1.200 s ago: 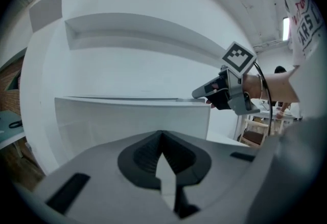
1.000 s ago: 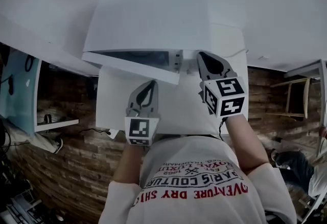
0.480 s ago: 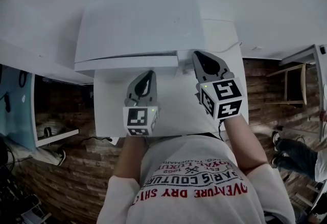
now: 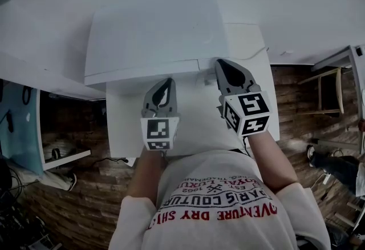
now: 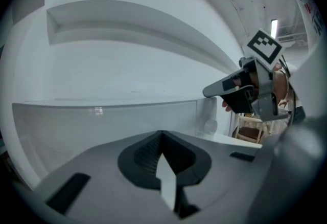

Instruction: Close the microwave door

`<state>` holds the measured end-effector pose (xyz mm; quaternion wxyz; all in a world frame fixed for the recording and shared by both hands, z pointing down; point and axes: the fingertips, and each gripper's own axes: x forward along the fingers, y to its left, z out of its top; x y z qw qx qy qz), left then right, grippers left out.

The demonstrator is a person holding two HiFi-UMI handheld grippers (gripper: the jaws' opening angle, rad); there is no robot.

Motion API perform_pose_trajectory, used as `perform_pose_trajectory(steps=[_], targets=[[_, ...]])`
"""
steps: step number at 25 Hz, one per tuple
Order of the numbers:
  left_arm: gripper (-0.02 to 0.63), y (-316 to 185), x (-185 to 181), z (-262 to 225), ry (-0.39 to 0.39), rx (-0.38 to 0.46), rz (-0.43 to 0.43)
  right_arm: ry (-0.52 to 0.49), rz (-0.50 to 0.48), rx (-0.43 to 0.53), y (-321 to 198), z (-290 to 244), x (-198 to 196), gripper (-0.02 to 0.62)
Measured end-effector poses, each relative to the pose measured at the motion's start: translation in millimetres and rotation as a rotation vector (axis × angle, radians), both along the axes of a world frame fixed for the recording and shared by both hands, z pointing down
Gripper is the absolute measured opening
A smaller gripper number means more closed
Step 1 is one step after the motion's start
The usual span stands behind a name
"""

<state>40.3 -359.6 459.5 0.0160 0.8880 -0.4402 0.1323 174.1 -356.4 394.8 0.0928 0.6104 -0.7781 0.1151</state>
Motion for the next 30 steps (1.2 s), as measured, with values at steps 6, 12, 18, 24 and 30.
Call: perform_pose_trajectory(steps=[6, 12, 18, 24, 30], targets=[[0.006, -2, 1, 1, -0.032, 0.014, 0.007, 0.016, 0.019, 0.013, 0, 0, 0, 0.012], [0.006, -1, 2, 1, -0.023, -0.015, 0.018, 0.056, 0.021, 0.014, 0, 2, -1, 0.012], [0.006, 19, 4, -38, -0.001, 0.051, 0.056, 0.077, 0.049, 0.052, 10, -3, 0, 0.012], [0.006, 46, 1, -78, 0.071, 0.103, 0.047, 0.018, 0.088, 0.099, 42, -7, 1, 0.012], [0.006, 76, 5, -102, 0.103, 0.127, 0.062, 0.031, 0.092, 0.167, 77, -10, -4, 0.012]])
